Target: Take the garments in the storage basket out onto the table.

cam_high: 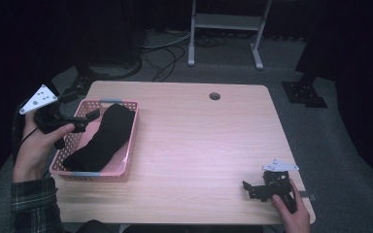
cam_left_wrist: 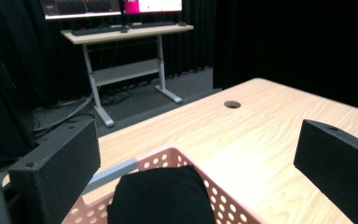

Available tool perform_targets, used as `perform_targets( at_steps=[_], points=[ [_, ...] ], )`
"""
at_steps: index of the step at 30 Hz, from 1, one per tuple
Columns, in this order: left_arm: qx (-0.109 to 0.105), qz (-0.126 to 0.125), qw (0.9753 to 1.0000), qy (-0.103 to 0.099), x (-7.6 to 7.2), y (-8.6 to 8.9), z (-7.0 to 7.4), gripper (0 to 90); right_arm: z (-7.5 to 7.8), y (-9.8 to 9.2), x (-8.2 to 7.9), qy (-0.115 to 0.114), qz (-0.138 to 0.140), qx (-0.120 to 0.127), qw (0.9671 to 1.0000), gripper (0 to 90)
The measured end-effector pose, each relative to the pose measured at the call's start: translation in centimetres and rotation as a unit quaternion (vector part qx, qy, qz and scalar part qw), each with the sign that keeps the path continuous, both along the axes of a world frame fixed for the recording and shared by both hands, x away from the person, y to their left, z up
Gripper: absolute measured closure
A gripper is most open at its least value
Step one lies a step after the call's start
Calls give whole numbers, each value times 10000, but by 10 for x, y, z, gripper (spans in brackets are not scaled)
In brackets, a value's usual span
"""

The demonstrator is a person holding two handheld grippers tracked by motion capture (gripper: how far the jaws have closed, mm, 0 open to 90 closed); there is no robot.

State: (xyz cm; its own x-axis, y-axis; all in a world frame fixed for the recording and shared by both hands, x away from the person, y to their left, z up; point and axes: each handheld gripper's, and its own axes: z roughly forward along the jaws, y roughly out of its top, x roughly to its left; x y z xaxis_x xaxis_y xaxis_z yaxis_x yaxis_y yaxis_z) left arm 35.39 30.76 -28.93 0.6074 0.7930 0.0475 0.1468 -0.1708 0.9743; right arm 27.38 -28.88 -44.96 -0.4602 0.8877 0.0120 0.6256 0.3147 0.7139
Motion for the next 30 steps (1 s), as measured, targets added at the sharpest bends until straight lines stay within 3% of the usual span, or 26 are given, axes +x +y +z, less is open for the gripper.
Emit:
perform_targets(
  at_steps=[13, 30],
  points=[
    [102, 73, 9996, 250, 8, -2, -12, 0, 0, 0, 0, -1, 1, -1, 10000, 0],
    [290, 98, 9973, 668, 18, -10, -28, 0, 0, 0, 0, 0, 0, -1, 10000, 0]
  ],
)
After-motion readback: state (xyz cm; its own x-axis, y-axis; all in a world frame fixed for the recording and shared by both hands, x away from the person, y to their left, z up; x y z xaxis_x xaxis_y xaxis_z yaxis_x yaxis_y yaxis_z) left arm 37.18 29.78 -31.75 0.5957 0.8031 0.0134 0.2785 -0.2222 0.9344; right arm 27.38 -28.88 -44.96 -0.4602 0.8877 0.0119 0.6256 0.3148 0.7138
